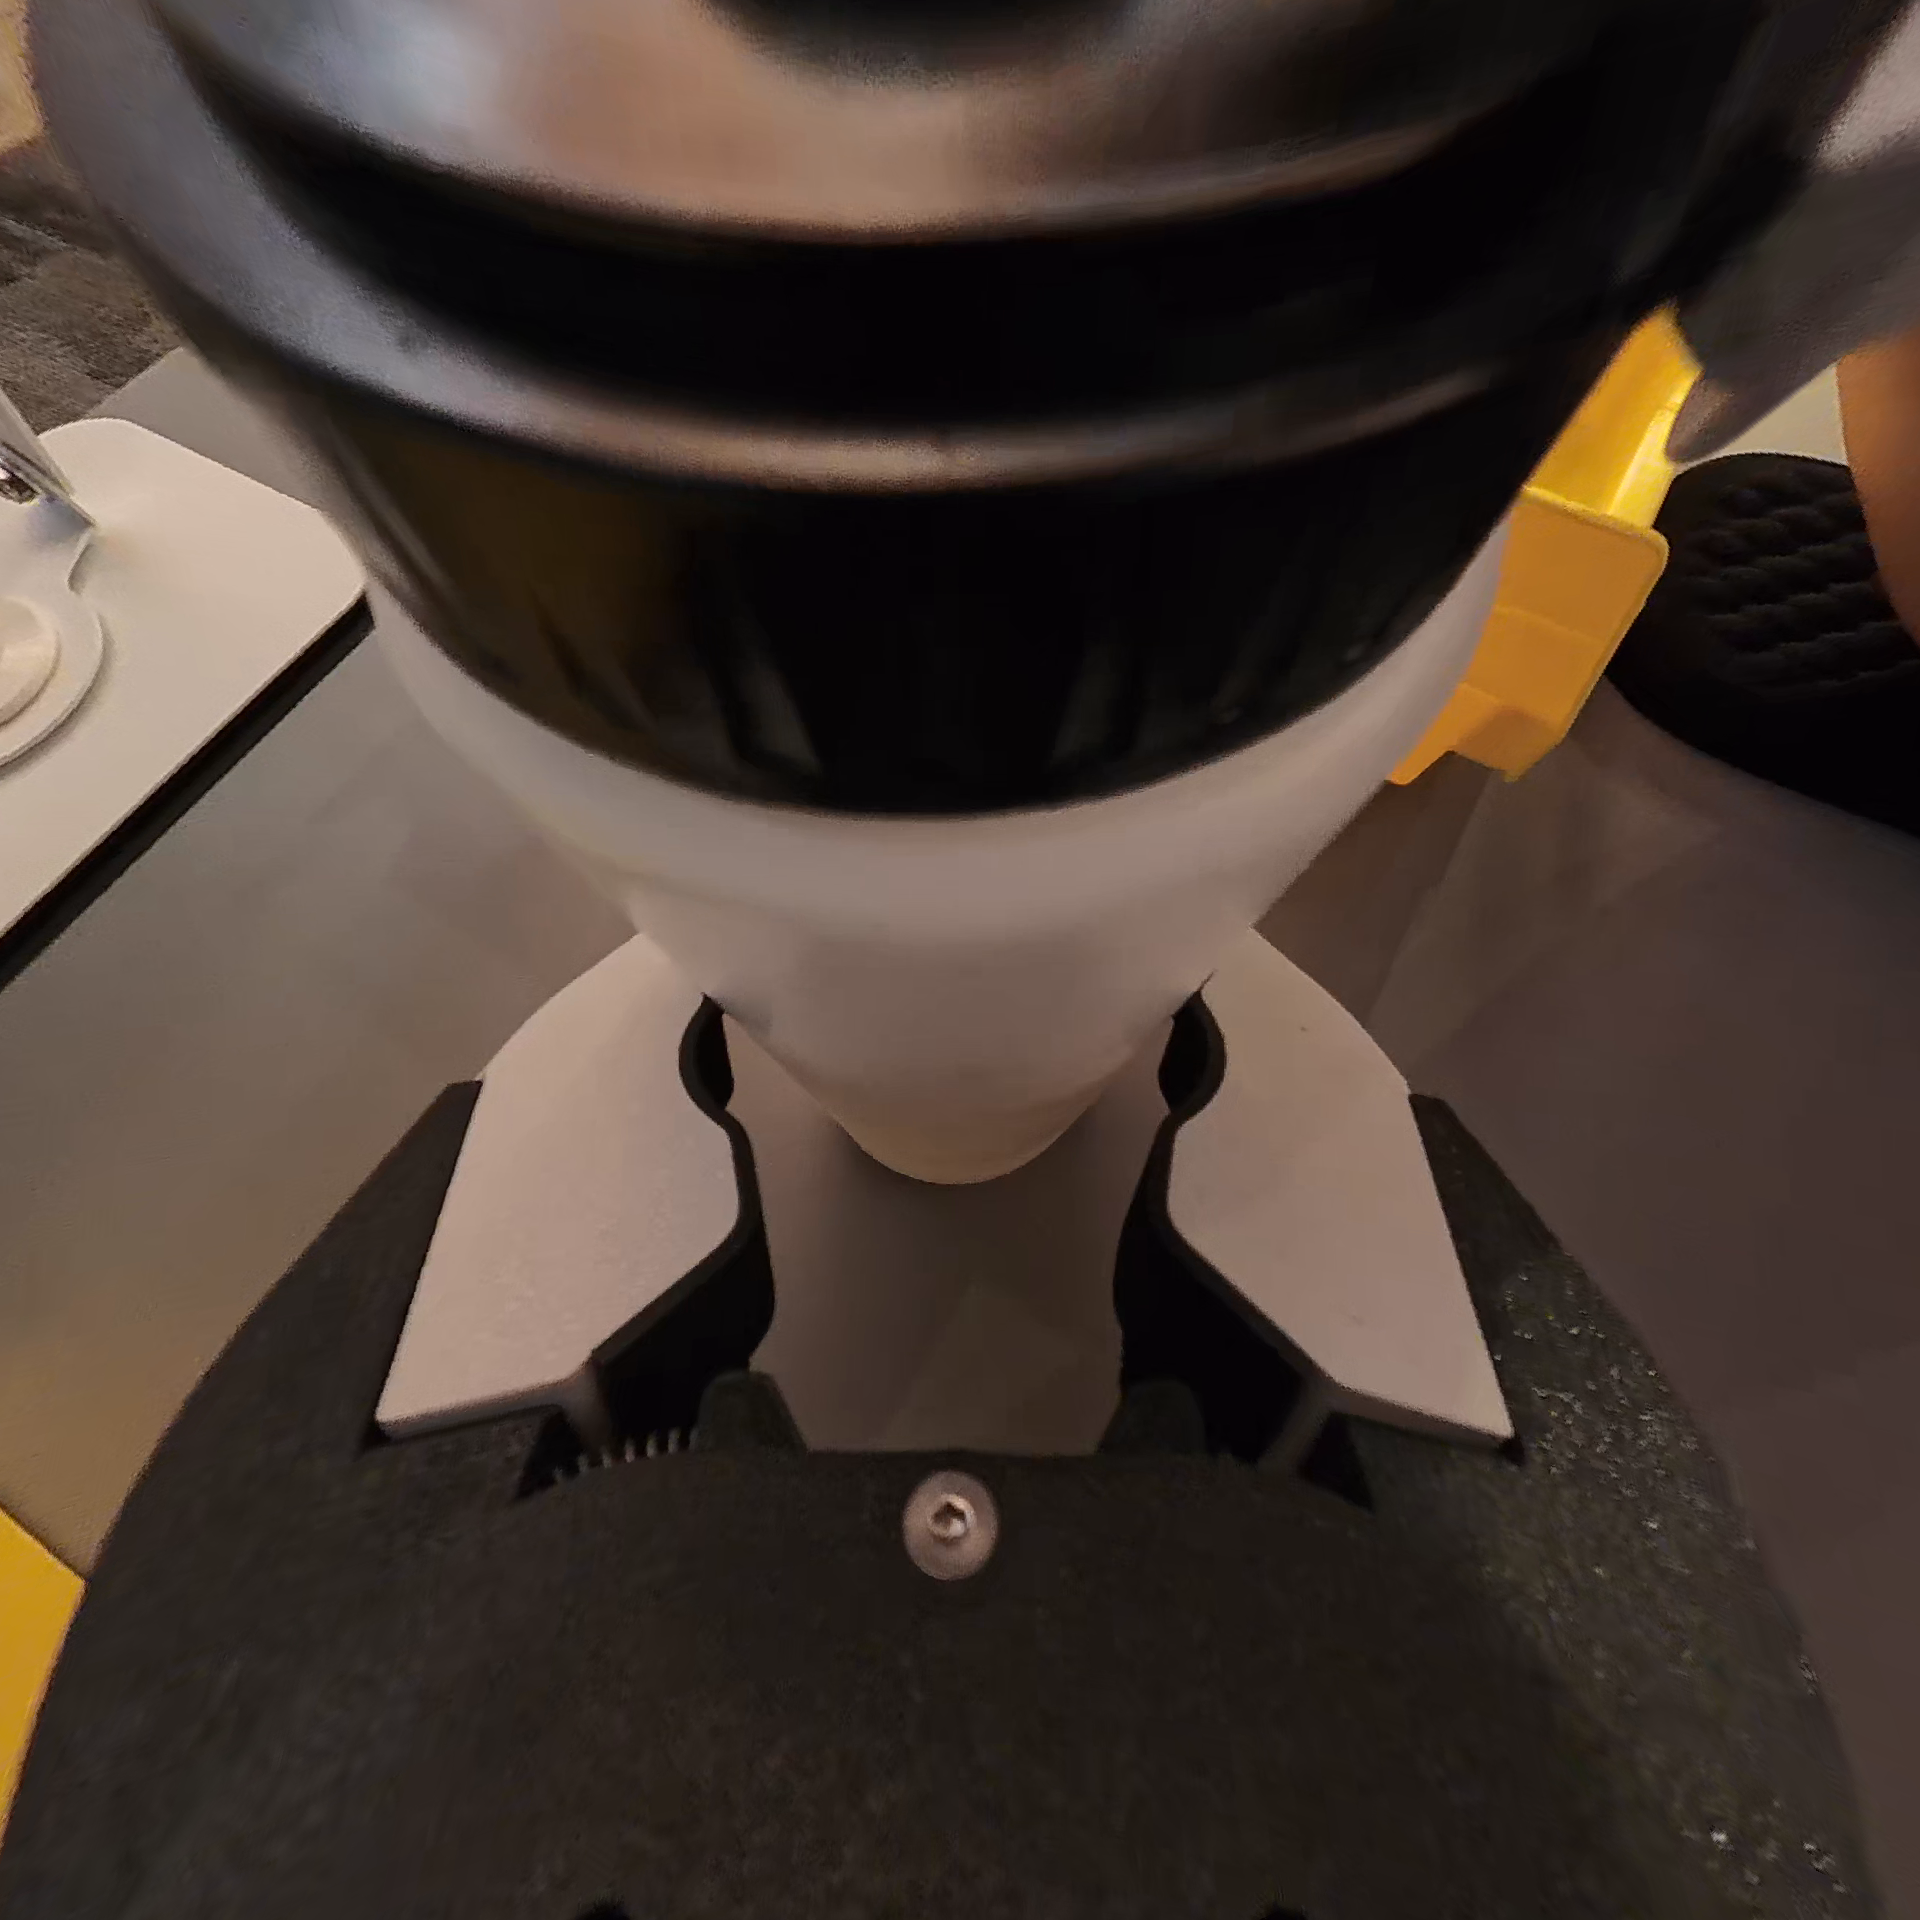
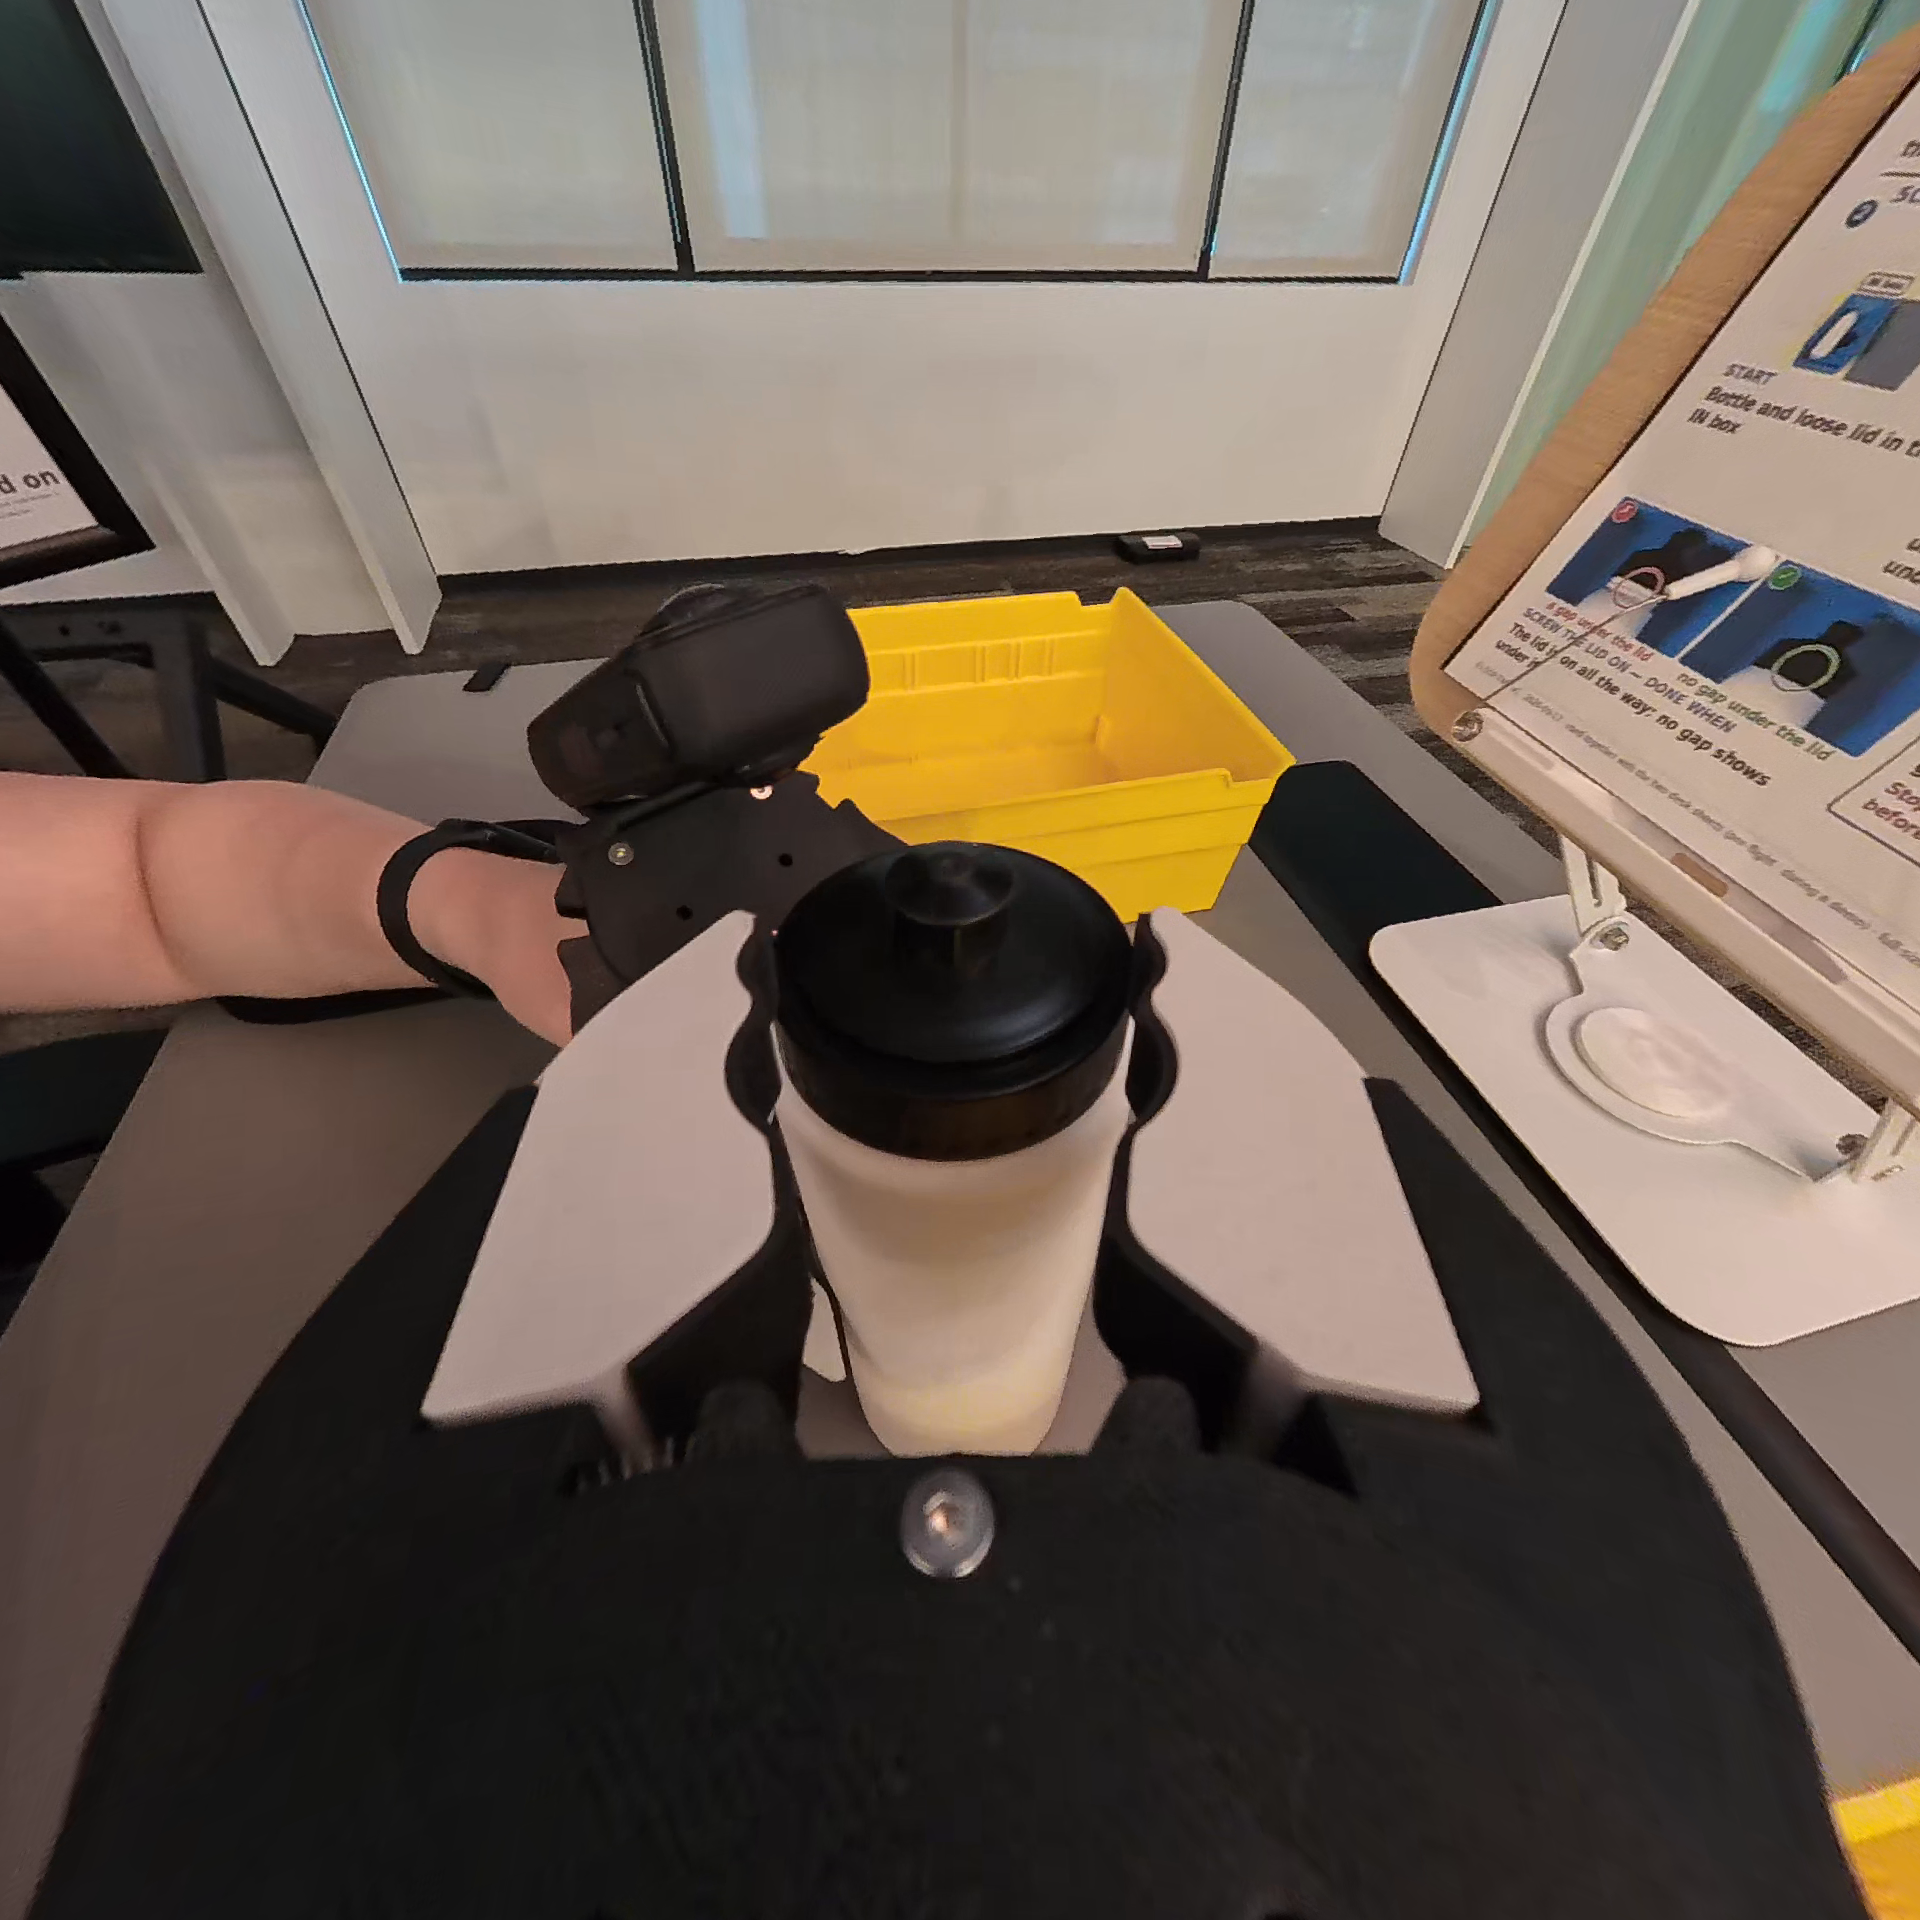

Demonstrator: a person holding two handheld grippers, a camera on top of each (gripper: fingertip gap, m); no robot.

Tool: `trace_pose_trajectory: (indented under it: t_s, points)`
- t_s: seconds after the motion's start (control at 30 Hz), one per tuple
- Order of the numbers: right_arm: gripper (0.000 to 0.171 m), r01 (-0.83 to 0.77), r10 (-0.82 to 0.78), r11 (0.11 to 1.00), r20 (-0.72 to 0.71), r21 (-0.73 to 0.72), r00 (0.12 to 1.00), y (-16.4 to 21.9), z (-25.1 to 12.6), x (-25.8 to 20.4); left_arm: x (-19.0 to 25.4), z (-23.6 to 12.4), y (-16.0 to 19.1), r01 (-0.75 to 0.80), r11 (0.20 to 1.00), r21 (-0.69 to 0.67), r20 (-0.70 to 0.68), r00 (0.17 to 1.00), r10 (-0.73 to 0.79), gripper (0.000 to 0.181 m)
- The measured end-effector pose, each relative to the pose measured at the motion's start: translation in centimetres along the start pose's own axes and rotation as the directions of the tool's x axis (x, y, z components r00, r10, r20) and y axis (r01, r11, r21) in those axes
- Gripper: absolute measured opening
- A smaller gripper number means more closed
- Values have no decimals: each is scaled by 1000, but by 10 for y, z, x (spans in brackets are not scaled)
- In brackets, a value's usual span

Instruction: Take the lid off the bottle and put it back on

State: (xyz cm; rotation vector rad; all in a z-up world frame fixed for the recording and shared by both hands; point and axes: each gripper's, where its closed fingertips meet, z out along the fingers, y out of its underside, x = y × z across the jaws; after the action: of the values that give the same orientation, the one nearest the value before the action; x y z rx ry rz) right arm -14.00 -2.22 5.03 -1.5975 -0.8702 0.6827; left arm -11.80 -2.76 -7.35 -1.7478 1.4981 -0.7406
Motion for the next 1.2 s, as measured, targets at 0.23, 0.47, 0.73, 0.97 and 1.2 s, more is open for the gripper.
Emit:
trace_pose_trajectory:
  t_s: [0.23, 0.47, 0.73, 0.97, 1.2]
  points:
    - [63, -46, 48, 999, -116, 18, 992, -1, 5, 8, -7, -1, 1, 42, 999, -10, 56, 998, -42, 82]
    - [70, -14, 13, 998, -20, -62, 1000, 4, -3, 2, -2, -1, 1, 18, 1000, -11, 2, 1000, -18, 83]
    - [67, -59, 57, 998, -192, -4, 980, 2, 7, 10, -15, -4, 3, 83, 997, -11, 92, 992, -81, 82]
    - [67, -19, 15, 1000, -235, -14, 972, 1, 9, 10, -15, -4, 3, 68, 998, -17, 75, 995, -67, 82]
    - [69, -6, 4, 999, -60, -32, 998, 3, 3, 4, -2, -1, 1, 26, 1000, -12, 7, 1000, -26, 83]
